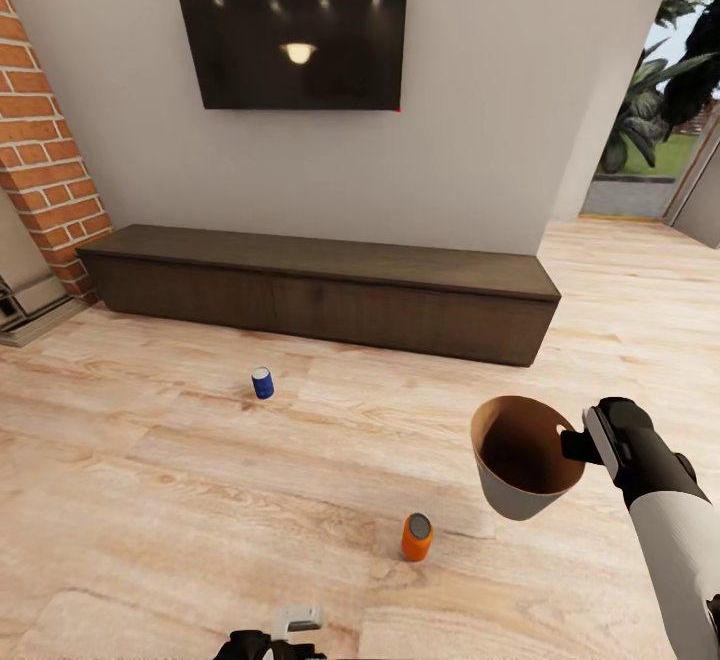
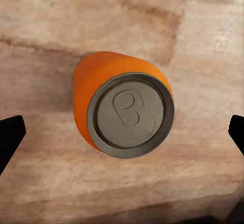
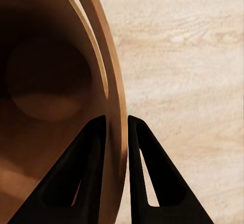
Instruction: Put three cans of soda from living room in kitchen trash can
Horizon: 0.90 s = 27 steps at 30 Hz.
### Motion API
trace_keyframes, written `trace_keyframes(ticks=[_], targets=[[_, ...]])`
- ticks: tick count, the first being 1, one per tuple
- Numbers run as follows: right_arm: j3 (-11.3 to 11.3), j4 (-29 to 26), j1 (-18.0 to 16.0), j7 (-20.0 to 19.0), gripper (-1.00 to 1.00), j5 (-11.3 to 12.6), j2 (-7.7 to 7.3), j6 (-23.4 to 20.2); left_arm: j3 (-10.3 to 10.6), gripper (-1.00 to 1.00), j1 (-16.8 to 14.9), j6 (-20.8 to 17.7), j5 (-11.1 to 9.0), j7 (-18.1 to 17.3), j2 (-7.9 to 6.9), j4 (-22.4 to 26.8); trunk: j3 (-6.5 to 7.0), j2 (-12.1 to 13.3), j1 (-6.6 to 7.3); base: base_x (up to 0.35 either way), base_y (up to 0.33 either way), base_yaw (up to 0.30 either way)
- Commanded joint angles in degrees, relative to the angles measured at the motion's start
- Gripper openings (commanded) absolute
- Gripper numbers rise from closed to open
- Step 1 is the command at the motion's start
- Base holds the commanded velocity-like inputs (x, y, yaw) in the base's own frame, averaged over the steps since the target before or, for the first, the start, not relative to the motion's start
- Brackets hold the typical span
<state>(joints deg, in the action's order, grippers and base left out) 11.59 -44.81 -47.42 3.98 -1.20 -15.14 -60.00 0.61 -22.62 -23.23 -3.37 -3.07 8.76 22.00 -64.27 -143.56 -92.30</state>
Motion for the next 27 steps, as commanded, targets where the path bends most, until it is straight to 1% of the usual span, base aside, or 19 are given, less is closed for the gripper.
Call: trace_keyframes(ticks=[1, 14, 19, 22, 27], targets=[[0.02, -0.02, -0.01, -0.22, -1.0, 0.61, 0.01, 0.0, 0.02, 1.0, -0.01, 0.03, -0.01, 0.0, -0.01, 0.01, 0.01, 0.0, 0.01, 0.0, 0.0, 0.0], [-0.02, -0.02, 0.01, -0.21, -1.0, 0.59, 0.0, 0.0, 0.18, 1.0, -0.06, 0.24, -0.06, 0.1, -0.04, 0.82, 0.01, 0.0, 0.01, 0.0, 0.0, 0.0], [-0.05, -0.02, 0.03, -0.2, -1.0, 0.59, -0.02, 0.0, 0.18, 1.0, -0.06, 1.89, -0.06, 0.33, -0.06, 0.79, 0.01, 0.0, 0.01, 0.0, 0.0, 0.0], [-0.02, -0.02, 0.01, -0.2, -1.0, 0.58, -0.04, 0.0, 0.18, 1.0, -0.06, 2.24, -0.06, 0.38, -0.06, 0.78, 0.01, 0.0, 0.01, 0.0, 0.0, 0.0], [-0.06, -0.02, 0.0, -0.2, -1.0, 0.58, -0.05, 0.0, 0.18, 1.0, -0.06, 2.55, -0.06, 0.48, -0.06, 0.77, -1.1, -0.07, -0.12, 0.0, 0.0, 0.0]])
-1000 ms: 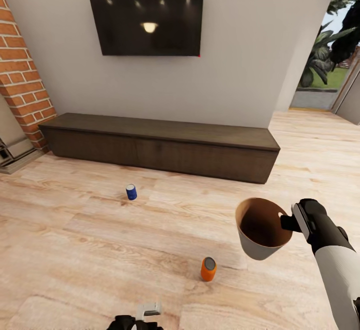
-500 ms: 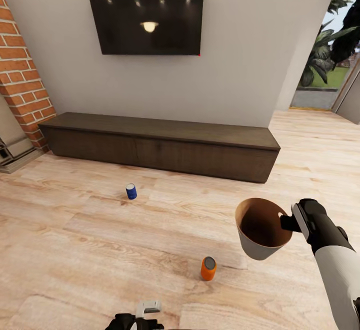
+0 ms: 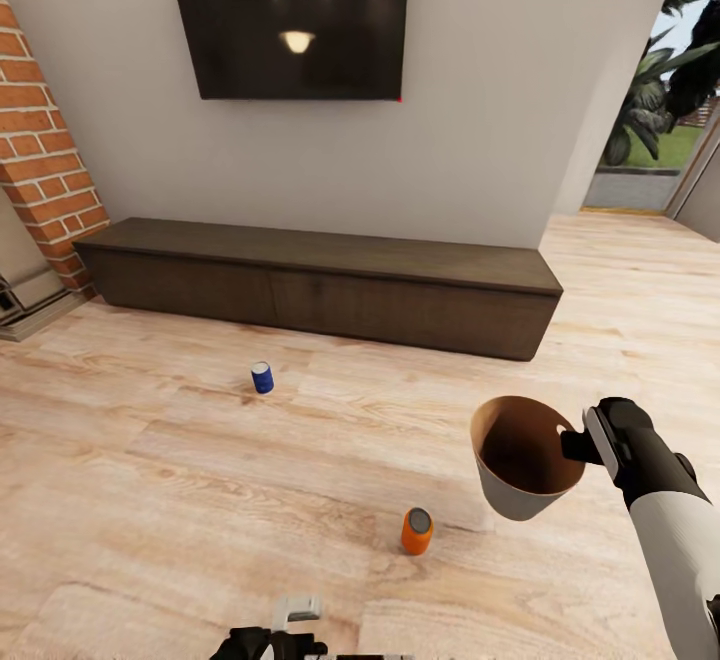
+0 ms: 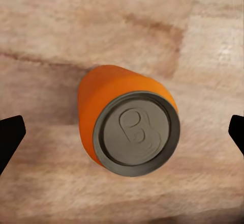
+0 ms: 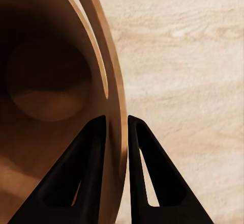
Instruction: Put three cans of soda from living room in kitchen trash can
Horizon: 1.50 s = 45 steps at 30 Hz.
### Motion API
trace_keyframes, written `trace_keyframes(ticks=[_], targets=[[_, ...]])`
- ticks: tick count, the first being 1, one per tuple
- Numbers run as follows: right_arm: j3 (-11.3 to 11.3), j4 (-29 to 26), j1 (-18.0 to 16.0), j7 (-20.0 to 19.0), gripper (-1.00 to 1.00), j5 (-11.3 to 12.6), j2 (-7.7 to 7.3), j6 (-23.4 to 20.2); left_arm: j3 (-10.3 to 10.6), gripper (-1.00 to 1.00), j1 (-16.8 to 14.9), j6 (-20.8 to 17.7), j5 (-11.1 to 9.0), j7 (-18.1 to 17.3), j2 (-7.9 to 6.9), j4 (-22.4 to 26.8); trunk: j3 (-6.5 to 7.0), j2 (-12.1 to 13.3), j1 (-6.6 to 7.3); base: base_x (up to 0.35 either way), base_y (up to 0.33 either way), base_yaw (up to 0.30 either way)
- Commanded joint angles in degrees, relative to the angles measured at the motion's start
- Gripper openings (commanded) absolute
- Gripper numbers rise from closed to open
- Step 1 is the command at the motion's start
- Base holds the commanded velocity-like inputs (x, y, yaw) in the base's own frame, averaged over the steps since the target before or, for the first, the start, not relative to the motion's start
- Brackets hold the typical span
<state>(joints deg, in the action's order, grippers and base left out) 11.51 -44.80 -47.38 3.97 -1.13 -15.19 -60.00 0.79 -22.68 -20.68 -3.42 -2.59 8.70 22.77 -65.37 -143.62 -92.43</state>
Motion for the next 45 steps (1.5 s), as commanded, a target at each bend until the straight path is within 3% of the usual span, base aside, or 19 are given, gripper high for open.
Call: trace_keyframes(ticks=[1, 10, 26, 33, 40, 45], targets=[[0.03, -0.03, -0.03, -0.19, -1.0, 0.51, 0.0, 0.0, 0.0, 1.0, 0.0, 0.03, 0.0, 0.01, 0.0, 0.0, -0.22, -0.02, -0.02, 0.0, 0.0, 0.0], [0.02, -0.03, -0.03, -0.21, -1.0, 0.51, -0.02, 0.0, 0.0, 1.0, 0.0, 0.61, 0.0, -0.02, 0.0, 0.04, -2.21, -0.14, -0.25, 0.0, 0.0, 0.0], [0.0, -0.03, -0.03, -0.19, -1.0, 0.51, -0.01, 0.0, 0.0, 1.0, 0.0, 3.44, 0.1, 0.03, 0.07, 0.08, -2.21, -0.14, -0.25, 0.0, 0.0, 0.0], [0.0, -0.03, -0.02, -0.19, -1.0, 0.51, -0.01, 0.0, 0.0, 1.0, 0.0, 3.71, 0.11, 0.04, 0.09, 0.08, -3.76, -0.24, -0.43, 0.0, 0.0, 0.0], [0.0, -0.03, 0.0, -0.19, -1.0, 0.51, -0.01, 0.0, 0.0, 1.0, 0.0, 5.15, 0.09, 0.04, 0.09, 0.08, -3.76, -0.24, -0.43, 0.0, 0.0, 0.0], [-0.01, -0.03, 0.0, -0.19, -1.0, 0.51, -0.01, 0.0, 0.0, 1.0, 0.0, 5.45, 0.14, 0.04, 0.09, 0.09, -4.87, -0.3, -0.56, 0.0, 0.0, 0.0]])
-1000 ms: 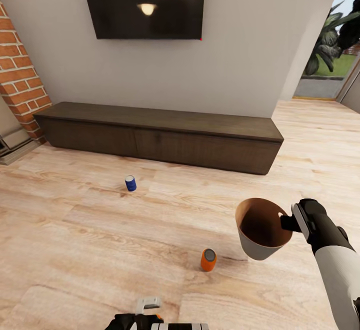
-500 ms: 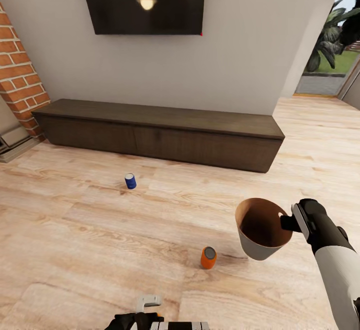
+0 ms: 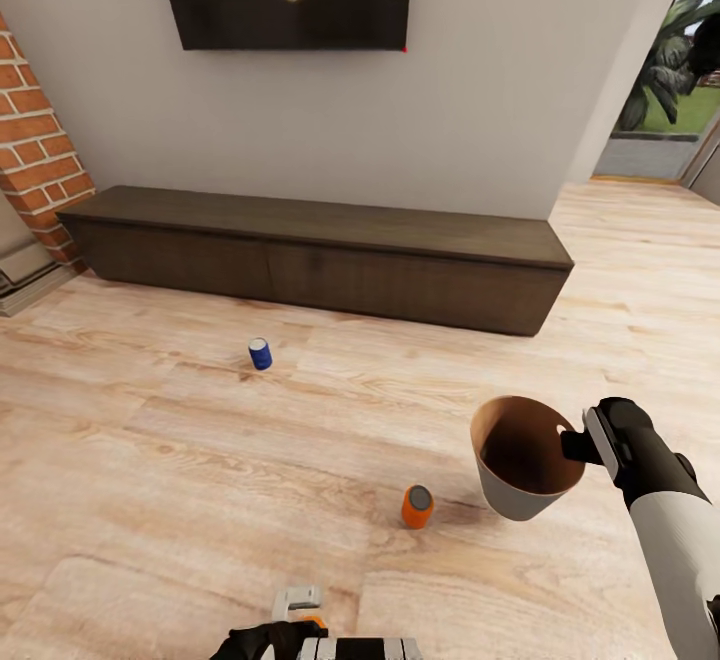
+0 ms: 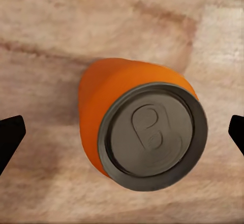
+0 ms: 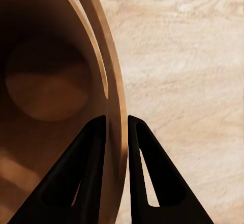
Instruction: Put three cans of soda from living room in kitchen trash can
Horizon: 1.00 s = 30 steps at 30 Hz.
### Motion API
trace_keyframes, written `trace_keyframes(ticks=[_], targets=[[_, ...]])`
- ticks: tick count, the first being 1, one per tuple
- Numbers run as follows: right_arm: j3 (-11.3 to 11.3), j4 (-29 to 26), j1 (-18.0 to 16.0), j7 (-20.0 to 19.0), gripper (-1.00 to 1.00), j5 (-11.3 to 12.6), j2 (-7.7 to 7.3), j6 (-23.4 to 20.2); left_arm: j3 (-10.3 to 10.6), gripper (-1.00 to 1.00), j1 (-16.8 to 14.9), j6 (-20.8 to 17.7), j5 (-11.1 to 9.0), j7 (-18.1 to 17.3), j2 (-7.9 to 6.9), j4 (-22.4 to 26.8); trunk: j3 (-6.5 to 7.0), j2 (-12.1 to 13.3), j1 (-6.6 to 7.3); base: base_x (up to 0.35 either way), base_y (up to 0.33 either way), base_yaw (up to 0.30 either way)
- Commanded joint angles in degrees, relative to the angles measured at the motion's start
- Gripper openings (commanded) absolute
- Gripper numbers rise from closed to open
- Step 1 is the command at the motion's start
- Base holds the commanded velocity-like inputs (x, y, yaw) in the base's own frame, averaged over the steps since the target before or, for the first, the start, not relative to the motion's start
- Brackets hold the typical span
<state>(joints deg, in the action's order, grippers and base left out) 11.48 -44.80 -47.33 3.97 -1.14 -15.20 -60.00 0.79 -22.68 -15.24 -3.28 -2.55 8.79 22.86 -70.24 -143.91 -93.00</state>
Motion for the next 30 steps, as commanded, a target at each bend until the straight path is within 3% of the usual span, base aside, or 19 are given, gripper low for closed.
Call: trace_keyframes(ticks=[1, 3, 27, 30], targets=[[0.02, -0.03, -0.04, -0.19, -1.0, 0.52, 0.0, 0.0, 0.0, 1.0, 0.0, 0.05, 0.01, 0.0, 0.0, -0.01, -0.22, -0.02, -0.02, 0.0, 0.0, 0.0], [0.03, -0.03, -0.04, -0.19, -1.0, 0.52, 0.0, 0.0, 0.0, 1.0, 0.0, 0.08, 0.02, 0.0, 0.0, -0.01, -0.66, -0.05, -0.07, 0.0, 0.0, 0.0], [-0.31, -0.03, -0.04, -0.19, -1.0, 0.52, 0.08, 0.0, 0.0, 1.0, -0.06, 1.42, 0.02, 0.0, 0.08, 0.08, -0.66, -0.05, -0.07, 0.0, 0.0, 0.0], [-0.31, -0.03, -0.04, -0.19, -1.0, 0.52, 0.04, 0.0, 0.05, 1.0, -0.08, 1.44, 0.02, -0.02, 0.09, 0.08, -1.33, -0.09, -0.14, 0.0, 0.0, 0.0]])
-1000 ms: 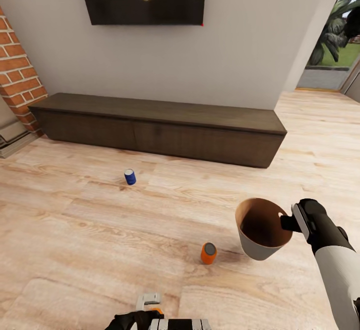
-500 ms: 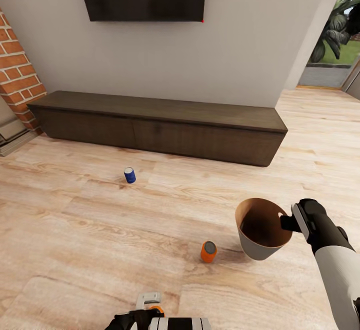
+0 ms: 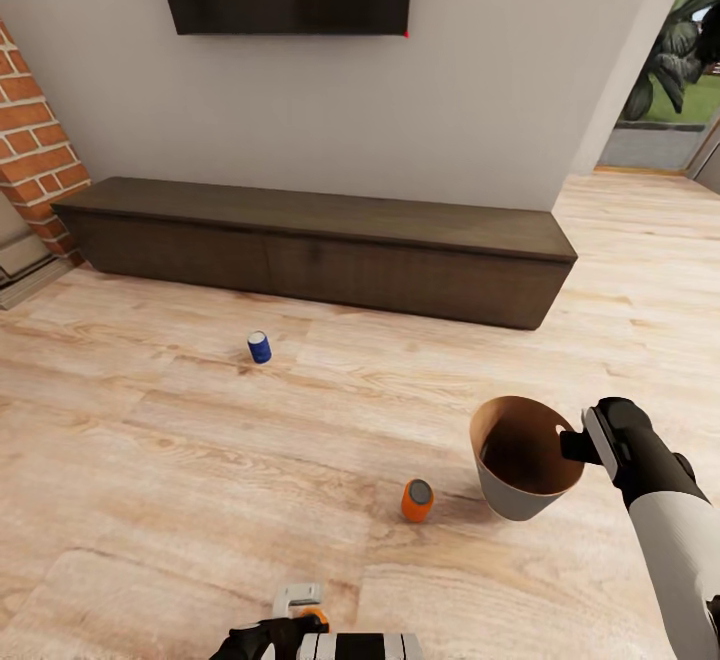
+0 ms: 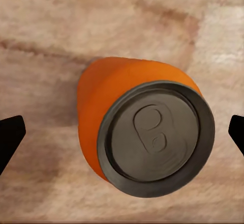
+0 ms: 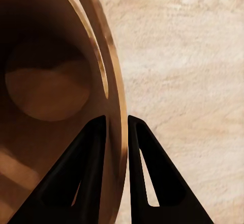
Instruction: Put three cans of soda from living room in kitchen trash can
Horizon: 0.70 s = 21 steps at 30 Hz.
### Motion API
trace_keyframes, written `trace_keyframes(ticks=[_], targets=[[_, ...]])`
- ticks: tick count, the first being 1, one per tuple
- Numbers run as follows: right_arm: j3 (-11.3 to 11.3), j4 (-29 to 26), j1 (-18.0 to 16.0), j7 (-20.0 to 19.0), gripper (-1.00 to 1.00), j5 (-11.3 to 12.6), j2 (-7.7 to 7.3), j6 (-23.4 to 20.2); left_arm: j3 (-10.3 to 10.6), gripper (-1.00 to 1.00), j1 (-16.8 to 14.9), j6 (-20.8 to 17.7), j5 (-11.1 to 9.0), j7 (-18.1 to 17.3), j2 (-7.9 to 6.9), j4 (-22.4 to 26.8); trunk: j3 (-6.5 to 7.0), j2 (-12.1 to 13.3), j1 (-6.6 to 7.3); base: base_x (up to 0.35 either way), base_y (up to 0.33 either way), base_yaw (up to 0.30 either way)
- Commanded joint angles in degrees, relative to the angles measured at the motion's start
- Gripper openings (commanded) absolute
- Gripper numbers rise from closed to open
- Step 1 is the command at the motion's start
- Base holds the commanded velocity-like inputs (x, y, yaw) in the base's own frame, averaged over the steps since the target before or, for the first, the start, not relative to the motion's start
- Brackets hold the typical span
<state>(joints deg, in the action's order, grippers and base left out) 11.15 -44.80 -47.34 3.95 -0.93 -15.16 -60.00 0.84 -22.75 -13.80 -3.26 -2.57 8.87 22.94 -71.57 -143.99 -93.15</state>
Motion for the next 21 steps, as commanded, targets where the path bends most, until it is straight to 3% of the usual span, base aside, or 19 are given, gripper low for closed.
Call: trace_keyframes(ticks=[1, 21], targets=[[0.02, -0.02, -0.04, -0.17, -1.0, 0.31, -0.01, 0.0, 0.01, 1.0, 0.0, 0.0, -0.02, 0.0, 0.0, 0.0, -0.22, -0.02, -0.02, 0.0, 0.0, 0.0], [0.01, -0.02, -0.04, -0.17, -1.0, 0.31, -0.04, 0.0, -0.04, 1.0, -0.01, 3.08, 0.08, 0.02, 0.16, -0.02, -0.44, -0.03, -0.04, 0.0, 0.0, 0.0]])
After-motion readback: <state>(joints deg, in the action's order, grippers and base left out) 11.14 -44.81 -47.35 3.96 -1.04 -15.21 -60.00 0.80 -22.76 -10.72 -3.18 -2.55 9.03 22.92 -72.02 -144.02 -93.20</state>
